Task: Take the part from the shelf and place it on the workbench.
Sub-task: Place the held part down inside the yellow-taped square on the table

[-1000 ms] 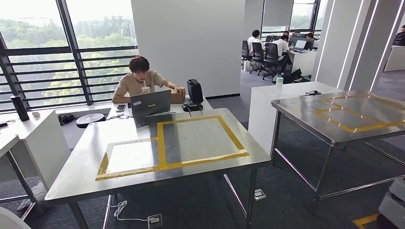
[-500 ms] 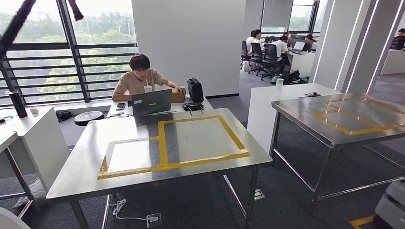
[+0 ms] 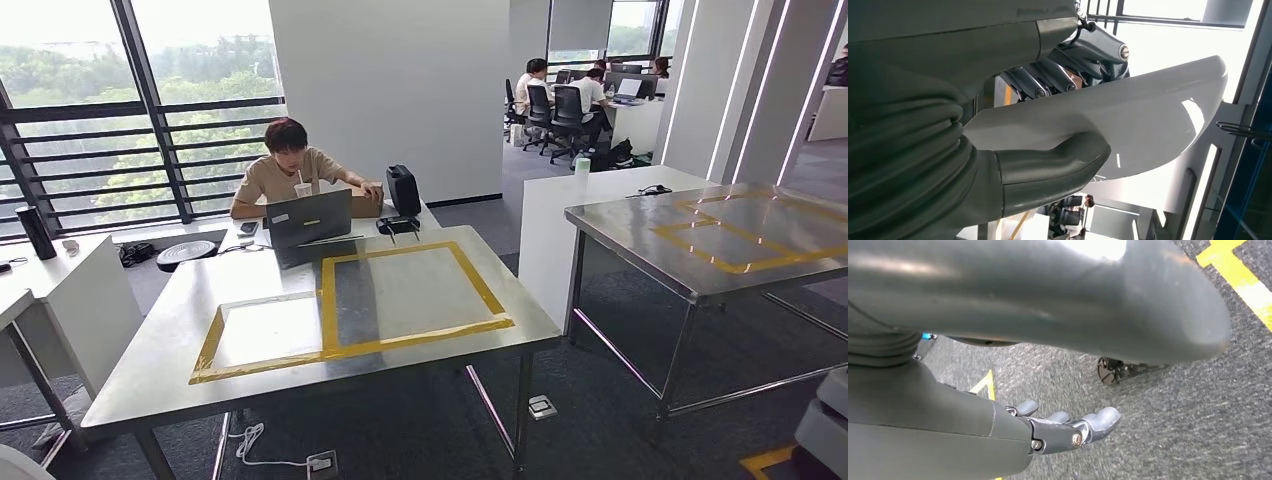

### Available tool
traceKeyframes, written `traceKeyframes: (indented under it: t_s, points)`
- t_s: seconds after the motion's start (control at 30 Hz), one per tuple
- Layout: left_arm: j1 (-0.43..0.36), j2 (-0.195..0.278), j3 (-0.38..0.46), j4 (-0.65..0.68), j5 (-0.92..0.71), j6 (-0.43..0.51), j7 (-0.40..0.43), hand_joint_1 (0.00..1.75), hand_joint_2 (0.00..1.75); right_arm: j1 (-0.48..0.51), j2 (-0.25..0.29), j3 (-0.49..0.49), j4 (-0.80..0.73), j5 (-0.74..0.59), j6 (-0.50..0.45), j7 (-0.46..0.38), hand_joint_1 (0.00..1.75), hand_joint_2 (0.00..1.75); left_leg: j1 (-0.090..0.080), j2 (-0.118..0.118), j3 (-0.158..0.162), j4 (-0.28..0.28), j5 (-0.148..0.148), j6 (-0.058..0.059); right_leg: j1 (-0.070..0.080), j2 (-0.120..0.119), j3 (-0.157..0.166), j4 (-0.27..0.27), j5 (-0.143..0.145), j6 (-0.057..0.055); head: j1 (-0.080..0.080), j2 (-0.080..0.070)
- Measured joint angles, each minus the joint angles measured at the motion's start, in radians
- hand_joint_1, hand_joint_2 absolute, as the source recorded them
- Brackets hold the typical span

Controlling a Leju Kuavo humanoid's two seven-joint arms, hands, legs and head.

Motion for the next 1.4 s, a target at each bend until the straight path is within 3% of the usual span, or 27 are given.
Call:
traceKeyframes:
  t_s: [0.07, 0.1, 0.13, 0.2, 0.27, 0.37, 0.43, 0.47, 0.53, 0.6, 0.63, 0.67, 0.7, 0.8, 0.83, 0.9, 0.93, 0.97, 1.03, 1.1, 1.17, 1.2, 1.23, 1.3, 1.33, 1.37, 1.4]
  points:
    - [0.002, 0.0, 0.0, 0.0, 0.0, 0.0, -0.001, 1.75, 1.75, 0.004, 0.0, 0.0, 0.0, 0.0, 0.0, 0.0, 0.0, 0.0, -0.006, 0.017, -0.075, 0.135, -0.05, 0.004, 0.007, -0.01, 0.013, 0.0, -0.012, -0.007, 0.0, 0.0]
    - [0.005, 0.0, 0.0, 0.0, 0.0, 0.0, -0.001, 1.75, 1.75, 0.006, 0.0, 0.0, 0.0, 0.0, 0.0, 0.0, 0.0, 0.0, -0.009, 0.019, -0.102, 0.175, -0.055, 0.008, 0.01, -0.014, 0.021, 0.0, -0.02, -0.008, 0.0, 0.0]
    - [0.007, 0.0, 0.0, 0.0, 0.0, 0.0, -0.001, 1.75, 1.75, 0.007, 0.0, 0.0, 0.0, 0.0, 0.0, 0.0, 0.0, 0.0, -0.013, 0.019, -0.112, 0.181, -0.04, 0.014, 0.013, -0.018, 0.031, 0.0, -0.028, -0.008, 0.0, 0.0]
    - [0.009, 0.0, 0.0, 0.0, 0.0, 0.0, -0.001, 1.75, 1.75, 0.008, 0.0, 0.0, 0.0, 0.0, 0.0, 0.0, 0.0, 0.0, -0.024, 0.02, -0.08, 0.083, 0.04, 0.031, 0.017, -0.021, 0.057, 0.0, -0.049, -0.006, 0.0, 0.0]
    - [0.01, 0.0, 0.001, -0.001, 0.0, -0.001, -0.002, 1.75, 1.75, 0.007, 0.001, 0.0, 0.0, 0.0, 0.0, 0.0, 0.0, 0.0, -0.038, 0.028, -0.032, -0.027, 0.089, 0.048, 0.019, -0.024, 0.076, -0.004, -0.069, 0.001, -0.001, 0.0]
    - [0.011, 0.0, 0.002, -0.006, 0.0, -0.001, -0.003, 1.75, 1.75, 0.005, 0.002, -0.001, 0.0, 0.0, 0.0, 0.0, 0.0, 0.0, -0.047, 0.029, -0.004, -0.075, 0.074, 0.063, 0.02, -0.027, 0.095, -0.019, -0.074, 0.021, -0.001, 0.0]
    - [0.011, -0.001, 0.002, -0.01, 0.0, -0.001, -0.003, 1.75, 1.75, 0.004, 0.002, -0.001, 0.0, 0.0, 0.0, 0.0, 0.0, 0.0, -0.044, 0.021, 0.019, -0.094, 0.065, 0.074, 0.019, -0.024, 0.092, 0.008, -0.061, 0.032, 0.0, 0.001]
    - [0.011, -0.001, 0.002, -0.011, 0.0, -0.001, -0.003, 1.75, 1.75, 0.002, 0.002, -0.001, 0.0, 0.0, 0.0, 0.0, 0.0, 0.0, -0.043, 0.018, 0.035, -0.102, 0.06, 0.079, 0.018, -0.02, 0.069, 0.049, -0.056, 0.035, 0.0, 0.001]
    - [0.01, -0.001, 0.002, -0.013, 0.0, -0.001, -0.003, 1.75, 1.75, 0.001, 0.002, -0.001, 0.0, 0.0, 0.0, 0.0, 0.0, 0.0, -0.043, 0.015, 0.067, -0.115, 0.045, 0.086, 0.018, -0.012, -0.019, 0.171, -0.07, 0.039, 0.0, 0.001]
    - [0.01, -0.002, 0.002, -0.013, 0.0, -0.001, -0.003, 1.75, 1.75, 0.004, 0.002, -0.001, 0.0, 0.0, 0.0, 0.0, 0.0, 0.0, -0.044, 0.01, 0.099, -0.121, 0.024, 0.087, 0.019, -0.009, -0.112, 0.26, -0.125, 0.043, 0.001, 0.001]
    - [0.01, -0.002, 0.002, -0.013, 0.0, -0.001, -0.003, 1.75, 1.75, 0.007, 0.002, -0.001, 0.0, 0.0, 0.0, 0.0, 0.0, 0.0, -0.044, 0.006, 0.117, -0.123, 0.011, 0.087, 0.018, -0.008, -0.144, 0.27, -0.151, 0.044, 0.001, 0.001]
    - [0.01, -0.002, 0.002, -0.013, 0.0, -0.001, -0.003, 1.75, 1.75, 0.01, 0.002, -0.001, 0.0, 0.0, 0.0, 0.0, 0.0, 0.0, -0.045, 0.003, 0.138, -0.123, -0.004, 0.087, 0.018, -0.008, -0.163, 0.249, -0.156, 0.043, 0.001, 0.001]
    - [0.01, -0.002, 0.002, -0.013, 0.0, -0.001, -0.003, 1.75, 1.75, 0.012, 0.002, -0.001, 0.0, 0.0, 0.0, 0.0, 0.0, 0.0, -0.046, 0.001, 0.158, -0.123, -0.02, 0.087, 0.018, -0.007, -0.172, 0.205, -0.13, 0.039, 0.001, 0.001]
    - [0.008, -0.004, 0.002, -0.011, -0.001, -0.002, -0.001, 1.75, 1.75, 0.016, 0.001, -0.002, 0.001, 0.0, 0.001, 0.0, 0.0, 0.0, -0.047, -0.007, 0.208, -0.125, -0.074, 0.079, 0.026, -0.003, -0.173, 0.043, 0.079, 0.023, 0.001, 0.0]
    - [0.008, -0.004, 0.002, -0.011, -0.001, -0.002, -0.001, 1.75, 1.75, 0.017, 0.001, -0.003, 0.001, -0.001, 0.001, 0.001, 0.0, 0.0, -0.045, -0.011, 0.225, -0.125, -0.084, 0.073, 0.031, -0.001, -0.166, 0.016, 0.121, 0.018, 0.002, 0.0]
    - [0.007, -0.004, 0.002, -0.011, -0.002, -0.003, -0.001, 1.75, 1.75, 0.014, 0.001, -0.006, 0.001, -0.002, 0.002, 0.0, 0.0, 0.0, -0.041, -0.013, 0.243, -0.101, -0.077, 0.058, 0.039, 0.001, -0.135, -0.001, 0.119, 0.005, 0.002, 0.0]
    - [0.007, -0.004, 0.001, -0.01, -0.002, -0.004, -0.001, 1.75, 1.75, 0.011, 0.0, -0.007, 0.001, -0.002, 0.003, 0.0, 0.0, 0.0, -0.039, -0.008, 0.237, -0.066, -0.061, 0.053, 0.04, 0.001, -0.113, -0.008, 0.11, -0.003, 0.002, 0.0]
    - [0.005, -0.004, 0.001, -0.009, -0.002, -0.005, -0.001, 1.75, 1.75, 0.009, 0.0, -0.008, 0.0, -0.002, 0.003, -0.001, 0.0, 0.0, -0.038, -0.002, 0.212, -0.017, -0.046, 0.048, 0.039, 0.001, -0.093, -0.012, 0.099, -0.01, 0.002, 0.0]
    - [0.002, -0.003, 0.001, -0.006, -0.002, -0.006, -0.001, 1.75, 1.75, 0.006, -0.001, -0.009, 0.0, -0.004, 0.003, -0.002, 0.0, 0.0, -0.035, 0.01, 0.128, 0.097, -0.05, 0.037, 0.035, 0.0, -0.057, -0.014, 0.074, -0.02, 0.001, 0.0]
    - [0.002, -0.001, 0.001, -0.002, -0.002, -0.007, -0.001, 1.75, 1.75, 0.008, -0.001, -0.01, 0.001, -0.006, 0.003, -0.001, 0.0, 0.0, -0.033, 0.014, 0.037, 0.163, -0.126, 0.027, 0.031, 0.0, -0.022, -0.015, 0.042, -0.022, 0.001, 0.0]
    - [0.002, -0.001, 0.001, 0.001, -0.002, -0.007, -0.001, 1.75, 1.75, 0.012, 0.0, -0.01, 0.001, -0.008, 0.003, -0.001, 0.0, 0.0, -0.033, 0.016, -0.021, 0.152, -0.205, 0.026, 0.025, 0.002, 0.02, -0.015, 0.006, -0.018, 0.002, 0.0]
    - [0.002, 0.0, 0.001, 0.002, -0.002, -0.007, -0.001, 1.75, 1.75, 0.014, 0.0, -0.01, 0.001, -0.008, 0.003, -0.001, 0.0, 0.0, -0.032, 0.018, -0.039, 0.12, -0.202, 0.027, 0.022, 0.002, 0.044, -0.015, -0.014, -0.015, 0.002, 0.0]
    - [0.003, 0.0, 0.001, 0.003, -0.002, -0.007, -0.001, 1.75, 1.75, 0.016, 0.001, -0.01, 0.001, -0.009, 0.003, -0.002, 0.0, 0.0, -0.032, 0.021, -0.049, 0.074, -0.148, 0.026, 0.019, 0.003, 0.063, -0.016, -0.033, -0.01, 0.001, 0.0]
    - [0.005, 0.001, 0.001, 0.007, -0.002, -0.007, -0.002, 1.75, 1.75, 0.015, 0.001, -0.011, 0.001, -0.009, 0.004, -0.002, 0.0, 0.0, -0.032, 0.033, -0.061, -0.023, 0.025, 0.029, 0.017, 0.004, 0.098, -0.014, -0.073, 0.002, 0.0, -0.001]
    - [0.007, 0.002, 0.001, 0.009, -0.002, -0.007, -0.002, 1.75, 1.75, 0.014, 0.001, -0.011, 0.002, -0.009, 0.004, -0.002, 0.0, 0.0, -0.033, 0.036, -0.062, -0.052, 0.089, 0.034, 0.018, 0.003, 0.113, -0.017, -0.087, 0.01, -0.001, -0.002]
    - [0.007, 0.002, 0.001, 0.01, -0.002, -0.007, -0.002, 1.75, 1.75, 0.013, 0.001, -0.011, 0.002, -0.009, 0.005, -0.002, 0.0, 0.0, -0.034, 0.038, -0.059, -0.065, 0.114, 0.044, 0.02, 0.003, 0.127, -0.017, -0.091, 0.017, -0.001, -0.002]
    - [0.006, 0.002, 0.0, 0.009, -0.003, -0.007, -0.002, 1.75, 1.75, 0.012, 0.001, -0.012, 0.002, -0.009, 0.005, -0.002, 0.0, 0.0, -0.034, 0.036, -0.047, -0.065, 0.109, 0.054, 0.021, 0.002, 0.13, -0.01, -0.085, 0.025, -0.001, -0.002]
